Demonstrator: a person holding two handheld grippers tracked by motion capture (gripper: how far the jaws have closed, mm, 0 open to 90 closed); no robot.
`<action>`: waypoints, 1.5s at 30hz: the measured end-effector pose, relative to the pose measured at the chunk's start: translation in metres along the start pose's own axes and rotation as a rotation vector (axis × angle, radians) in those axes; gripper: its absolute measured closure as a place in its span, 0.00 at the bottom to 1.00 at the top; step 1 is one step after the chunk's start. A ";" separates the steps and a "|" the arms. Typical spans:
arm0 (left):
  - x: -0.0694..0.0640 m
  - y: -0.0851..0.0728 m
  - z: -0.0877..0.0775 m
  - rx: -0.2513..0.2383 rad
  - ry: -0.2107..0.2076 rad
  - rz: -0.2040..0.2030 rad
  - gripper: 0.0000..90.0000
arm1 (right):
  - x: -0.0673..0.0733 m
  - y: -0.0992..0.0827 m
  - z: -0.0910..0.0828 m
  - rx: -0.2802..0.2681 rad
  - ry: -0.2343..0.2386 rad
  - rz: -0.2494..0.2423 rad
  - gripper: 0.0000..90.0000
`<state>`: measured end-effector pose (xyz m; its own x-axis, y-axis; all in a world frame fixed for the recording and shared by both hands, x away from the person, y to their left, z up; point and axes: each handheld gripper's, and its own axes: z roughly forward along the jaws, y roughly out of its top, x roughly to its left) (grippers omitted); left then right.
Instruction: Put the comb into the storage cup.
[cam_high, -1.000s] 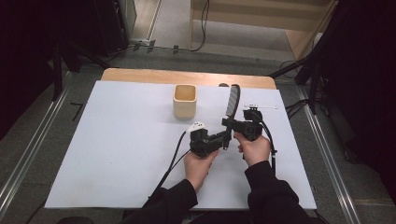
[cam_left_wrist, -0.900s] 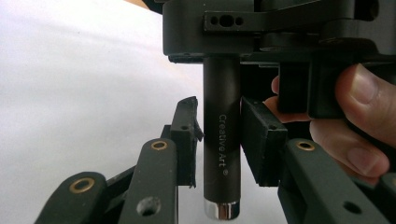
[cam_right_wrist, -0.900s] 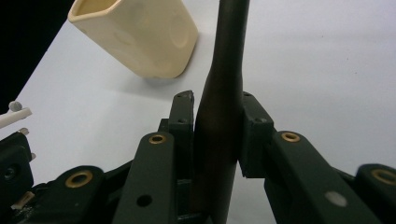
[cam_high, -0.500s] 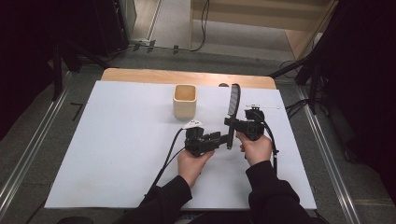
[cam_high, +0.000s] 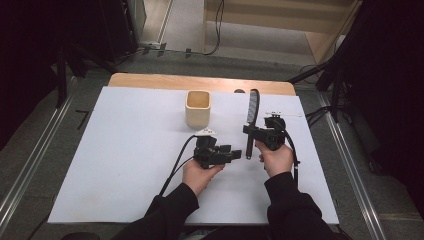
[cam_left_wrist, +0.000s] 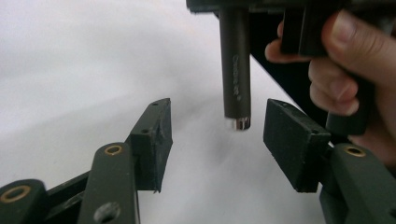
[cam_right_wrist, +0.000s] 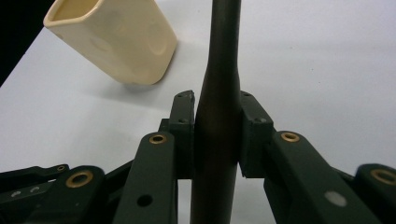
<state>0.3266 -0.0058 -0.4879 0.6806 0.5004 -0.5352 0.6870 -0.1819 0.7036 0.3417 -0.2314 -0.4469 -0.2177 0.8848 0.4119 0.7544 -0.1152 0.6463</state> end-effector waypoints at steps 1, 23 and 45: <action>0.000 0.000 -0.001 0.007 0.002 0.005 0.48 | 0.000 0.000 0.000 0.000 0.000 -0.002 0.77; 0.005 0.003 -0.033 0.102 -0.028 0.078 0.34 | 0.002 0.000 0.000 -0.001 0.011 -0.020 0.77; 0.011 0.000 -0.057 0.176 -0.037 0.135 0.33 | 0.005 -0.002 0.001 0.002 0.015 -0.039 0.77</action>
<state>0.3191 0.0481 -0.4669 0.7757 0.4311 -0.4608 0.6210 -0.3913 0.6792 0.3398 -0.2261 -0.4461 -0.2557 0.8819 0.3960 0.7467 -0.0800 0.6603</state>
